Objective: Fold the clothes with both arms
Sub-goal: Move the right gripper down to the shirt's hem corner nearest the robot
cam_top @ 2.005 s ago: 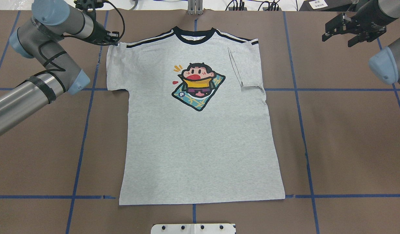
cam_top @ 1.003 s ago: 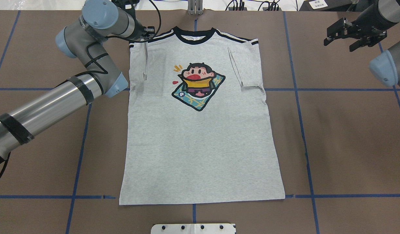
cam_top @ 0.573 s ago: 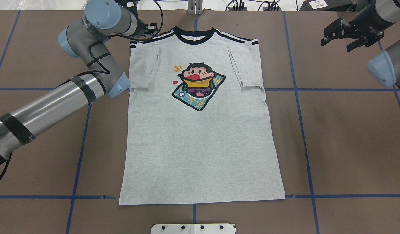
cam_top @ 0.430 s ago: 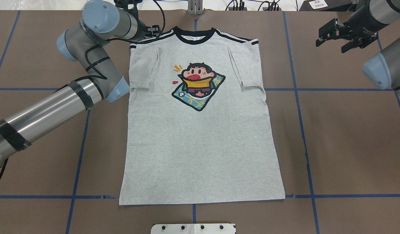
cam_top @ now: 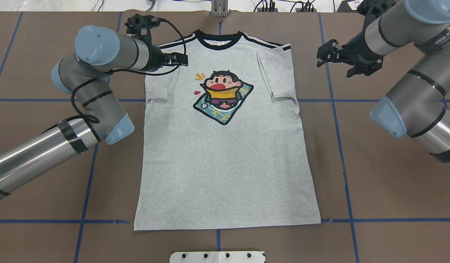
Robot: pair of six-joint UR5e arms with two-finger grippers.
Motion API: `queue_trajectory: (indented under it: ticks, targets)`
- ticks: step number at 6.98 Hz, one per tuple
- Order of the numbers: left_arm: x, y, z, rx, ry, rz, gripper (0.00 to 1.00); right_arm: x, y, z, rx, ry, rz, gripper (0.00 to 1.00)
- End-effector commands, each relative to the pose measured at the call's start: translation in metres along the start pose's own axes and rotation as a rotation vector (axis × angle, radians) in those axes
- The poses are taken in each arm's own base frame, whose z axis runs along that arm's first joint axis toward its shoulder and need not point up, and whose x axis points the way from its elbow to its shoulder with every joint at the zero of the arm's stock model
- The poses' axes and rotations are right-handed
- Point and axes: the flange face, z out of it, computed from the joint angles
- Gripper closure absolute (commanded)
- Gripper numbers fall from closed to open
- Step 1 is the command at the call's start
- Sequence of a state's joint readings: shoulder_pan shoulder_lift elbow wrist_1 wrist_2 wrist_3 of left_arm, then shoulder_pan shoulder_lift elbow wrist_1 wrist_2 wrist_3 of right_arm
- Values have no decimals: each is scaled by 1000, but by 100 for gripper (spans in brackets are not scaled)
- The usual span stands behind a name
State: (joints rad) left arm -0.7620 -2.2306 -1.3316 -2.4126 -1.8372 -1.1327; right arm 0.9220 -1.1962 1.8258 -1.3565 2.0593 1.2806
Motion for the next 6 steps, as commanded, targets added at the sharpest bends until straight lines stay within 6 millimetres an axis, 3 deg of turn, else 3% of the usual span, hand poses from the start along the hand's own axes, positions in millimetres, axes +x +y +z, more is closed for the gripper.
queue_trajectory:
  ticks: [1, 3, 4, 5, 6]
  targets:
    - [-15, 42, -44, -27, 52, -6, 0, 10, 109, -6, 9, -9, 129, 0]
    - [-21, 46, -47, -29, 48, -12, 0, -2, 169, 8, -5, -9, 302, 0]
    - [-28, 48, -43, -34, 34, -11, 0, 10, 197, 17, 36, 14, 326, 0]
    - [-37, 50, -41, -37, 31, -6, 0, 16, 219, 17, 80, 9, 465, 1]
    - [-29, 48, -49, -30, 47, -7, 0, 30, 240, 25, 76, 45, 463, 1]
